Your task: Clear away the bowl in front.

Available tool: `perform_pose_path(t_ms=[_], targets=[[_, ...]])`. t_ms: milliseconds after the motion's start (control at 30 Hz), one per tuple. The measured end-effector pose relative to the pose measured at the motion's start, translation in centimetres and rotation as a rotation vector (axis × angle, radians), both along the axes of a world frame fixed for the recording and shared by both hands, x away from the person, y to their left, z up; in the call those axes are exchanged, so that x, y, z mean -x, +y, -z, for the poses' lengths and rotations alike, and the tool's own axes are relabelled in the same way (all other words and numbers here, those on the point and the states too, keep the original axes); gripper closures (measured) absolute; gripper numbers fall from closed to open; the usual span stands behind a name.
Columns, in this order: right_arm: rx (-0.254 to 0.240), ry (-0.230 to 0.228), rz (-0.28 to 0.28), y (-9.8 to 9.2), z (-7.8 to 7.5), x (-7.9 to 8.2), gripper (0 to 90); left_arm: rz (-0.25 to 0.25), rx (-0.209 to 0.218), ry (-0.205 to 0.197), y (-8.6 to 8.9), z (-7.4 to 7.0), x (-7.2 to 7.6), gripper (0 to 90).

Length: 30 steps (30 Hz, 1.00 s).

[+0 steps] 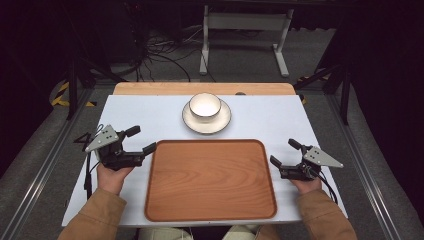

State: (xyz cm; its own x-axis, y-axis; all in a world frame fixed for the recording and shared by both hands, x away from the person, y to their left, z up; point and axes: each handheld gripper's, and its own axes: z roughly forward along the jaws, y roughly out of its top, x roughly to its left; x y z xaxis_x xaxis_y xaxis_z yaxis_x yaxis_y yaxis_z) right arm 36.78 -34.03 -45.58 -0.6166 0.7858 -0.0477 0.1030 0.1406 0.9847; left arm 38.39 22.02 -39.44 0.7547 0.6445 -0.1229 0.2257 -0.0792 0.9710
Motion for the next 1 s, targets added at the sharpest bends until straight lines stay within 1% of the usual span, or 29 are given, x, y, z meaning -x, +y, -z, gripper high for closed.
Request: perform_pose_path(t_ms=[33,167,233,267,400,500,533,567,600,633,733,833,867,1000], targets=[[0.000,0.000,0.000,0.0,0.0,0.0,3.6,0.010,0.001,-0.002,-0.4,-0.2,-0.3,10.6],[-0.001,0.001,0.000,0.0,0.0,0.0,3.5,0.024,-0.003,-0.003,-1.2,-0.6,-0.9,10.6],[-0.002,0.001,0.000,0.0,0.0,0.0,3.5,0.027,-0.006,0.007,-1.6,-0.8,-1.3,10.5],[-0.002,0.001,0.000,0.0,0.0,0.0,3.5,0.025,-0.007,0.002,-1.7,-0.9,-1.5,10.5],[-0.003,0.001,-0.001,0.0,0.0,0.0,3.5,0.032,-0.005,0.006,-2.2,-1.2,-2.2,10.5],[-0.003,0.004,0.000,0.0,0.0,0.0,3.6,0.053,-0.029,0.007,-2.9,-1.5,-2.9,10.4],[-0.002,0.002,-0.001,0.0,0.0,0.0,3.6,0.061,-0.041,0.001,-3.4,-1.6,-3.2,10.4],[-0.002,0.002,-0.001,0.0,0.0,0.0,3.6,0.061,-0.041,0.001,-3.4,-1.6,-3.2,10.4],[-0.002,0.002,-0.001,0.0,0.0,0.0,3.6,0.067,-0.038,0.002,-3.8,-1.8,-3.6,10.3],[-0.003,0.002,-0.001,0.0,0.0,0.0,3.6,0.067,-0.038,0.002,-3.8,-1.8,-3.6,10.1],[-0.002,0.002,-0.002,0.0,0.0,0.0,3.6,0.069,-0.028,-0.003,-4.4,-2.3,-4.3,10.1],[-0.001,0.002,-0.003,0.0,0.0,0.0,3.6,0.080,-0.041,0.002,-5.3,-2.7,-4.9,10.1],[-0.003,0.004,-0.001,0.0,0.0,0.0,3.6,0.082,-0.045,-0.003,-5.5,-2.8,-5.1,10.1],[-0.001,0.002,-0.002,0.0,0.0,0.0,3.6,0.094,-0.055,0.000,-6.5,-3.1,-5.8,10.0]])
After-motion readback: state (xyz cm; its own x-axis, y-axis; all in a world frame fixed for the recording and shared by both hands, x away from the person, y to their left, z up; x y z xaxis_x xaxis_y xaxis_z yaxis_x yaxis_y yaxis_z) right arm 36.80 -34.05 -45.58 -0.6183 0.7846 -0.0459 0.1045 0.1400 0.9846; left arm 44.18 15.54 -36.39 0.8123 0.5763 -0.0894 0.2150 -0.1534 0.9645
